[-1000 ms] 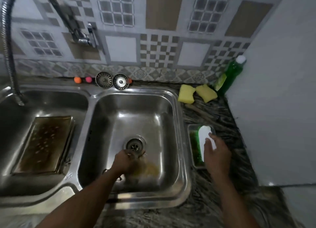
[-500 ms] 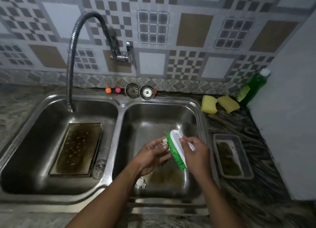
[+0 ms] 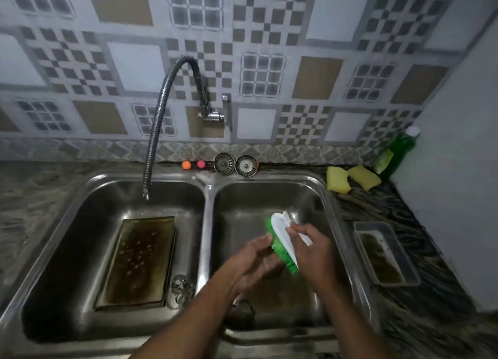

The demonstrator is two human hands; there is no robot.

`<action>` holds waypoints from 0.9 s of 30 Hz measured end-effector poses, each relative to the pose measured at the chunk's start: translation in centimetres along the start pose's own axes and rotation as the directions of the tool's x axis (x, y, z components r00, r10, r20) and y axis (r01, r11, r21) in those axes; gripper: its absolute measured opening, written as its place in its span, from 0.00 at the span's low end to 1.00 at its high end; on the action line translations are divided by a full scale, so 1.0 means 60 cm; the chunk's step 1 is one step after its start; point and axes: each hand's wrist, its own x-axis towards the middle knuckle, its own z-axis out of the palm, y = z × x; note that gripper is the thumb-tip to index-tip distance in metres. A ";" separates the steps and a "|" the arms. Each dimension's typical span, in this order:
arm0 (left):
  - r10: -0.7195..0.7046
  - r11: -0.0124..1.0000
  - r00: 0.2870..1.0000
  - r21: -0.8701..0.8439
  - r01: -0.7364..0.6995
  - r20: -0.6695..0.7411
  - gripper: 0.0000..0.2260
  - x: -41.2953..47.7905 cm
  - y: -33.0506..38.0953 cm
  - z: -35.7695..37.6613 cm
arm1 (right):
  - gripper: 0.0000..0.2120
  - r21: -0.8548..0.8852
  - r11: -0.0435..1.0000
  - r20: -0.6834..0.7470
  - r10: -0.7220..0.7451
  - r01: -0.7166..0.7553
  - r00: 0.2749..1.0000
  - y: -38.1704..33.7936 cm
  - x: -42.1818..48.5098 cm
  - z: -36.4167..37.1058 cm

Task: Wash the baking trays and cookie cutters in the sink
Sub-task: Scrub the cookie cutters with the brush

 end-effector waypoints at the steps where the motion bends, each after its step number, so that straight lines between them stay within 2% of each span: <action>1: -0.022 1.000 0.999 0.006 0.022 0.026 0.14 0.000 0.008 0.000 | 0.03 -0.002 1.000 -0.020 -0.002 0.001 1.000 -0.004 0.001 0.003; 4: -0.065 0.989 0.997 0.133 0.059 0.043 0.13 0.014 0.027 -0.006 | 0.04 0.009 0.998 -0.126 0.057 -0.056 0.990 -0.004 0.006 0.023; 6: -0.046 0.950 0.999 0.309 0.041 0.009 0.09 0.032 0.033 -0.011 | 0.06 0.022 0.995 -0.208 0.105 -0.102 0.973 0.002 0.010 0.032; 7: -0.012 0.907 0.999 0.420 0.030 -0.045 0.08 0.042 0.036 -0.014 | 0.07 0.044 0.992 -0.237 0.125 -0.118 0.963 0.006 0.014 0.033; 8: 0.055 0.843 0.993 0.537 0.007 -0.100 0.11 0.050 0.039 -0.018 | 0.06 0.058 0.990 -0.257 0.142 -0.132 0.956 0.011 0.018 0.030; 9: 0.147 0.767 0.985 0.639 -0.055 -0.093 0.18 0.059 0.041 -0.029 | 0.06 0.065 0.988 -0.259 0.150 -0.137 0.954 0.014 0.022 0.025; 11: 0.260 0.581 0.965 0.796 -0.171 0.017 0.30 0.065 0.050 -0.042 | 0.04 0.110 0.986 -0.197 0.143 -0.123 0.970 0.015 0.034 0.014; 12: 0.281 0.513 0.957 0.833 -0.207 0.065 0.30 0.067 0.051 -0.051 | 0.03 0.128 0.984 -0.139 0.138 -0.121 0.981 0.014 0.040 0.011; 13: 0.263 0.491 0.958 0.840 -0.232 0.111 0.27 0.067 0.050 -0.054 | 0.02 0.117 0.987 -0.073 0.121 -0.112 0.990 0.014 0.044 0.009; 15: 0.262 0.511 0.952 0.814 -0.277 0.160 0.25 0.067 0.046 -0.048 | 0.02 0.084 0.990 0.022 0.111 -0.113 0.994 0.022 0.048 0.009; 16: 0.295 0.570 0.945 0.768 -0.291 0.139 0.28 0.067 0.045 -0.043 | 0.02 0.107 0.984 0.037 0.136 -0.140 0.990 0.027 0.048 0.008; 18: 0.339 0.751 0.940 0.593 -0.290 0.031 0.35 0.070 0.037 -0.037 | 0.02 0.203 0.959 0.037 0.195 -0.199 0.980 0.034 0.050 0.004; 19: 0.327 0.817 0.945 0.503 -0.280 -0.006 0.34 0.069 0.035 -0.034 | 0.02 0.235 0.952 0.033 0.196 -0.198 0.980 0.034 0.053 0.003; 21: 0.273 0.892 0.960 0.391 -0.229 -0.061 0.28 0.068 0.029 -0.029 | 0.04 0.223 0.959 0.054 0.165 -0.173 0.985 0.025 0.060 0.004; 24: 0.217 0.963 0.974 0.176 -0.202 -0.071 0.17 0.062 0.022 -0.018 | 0.03 0.193 0.973 0.083 0.112 -0.126 0.990 0.006 0.065 0.008; 27: 0.191 0.976 0.979 0.118 -0.181 -0.076 0.09 0.057 0.024 -0.008 | 0.02 0.105 0.994 0.093 0.032 -0.042 0.995 0.000 0.065 0.002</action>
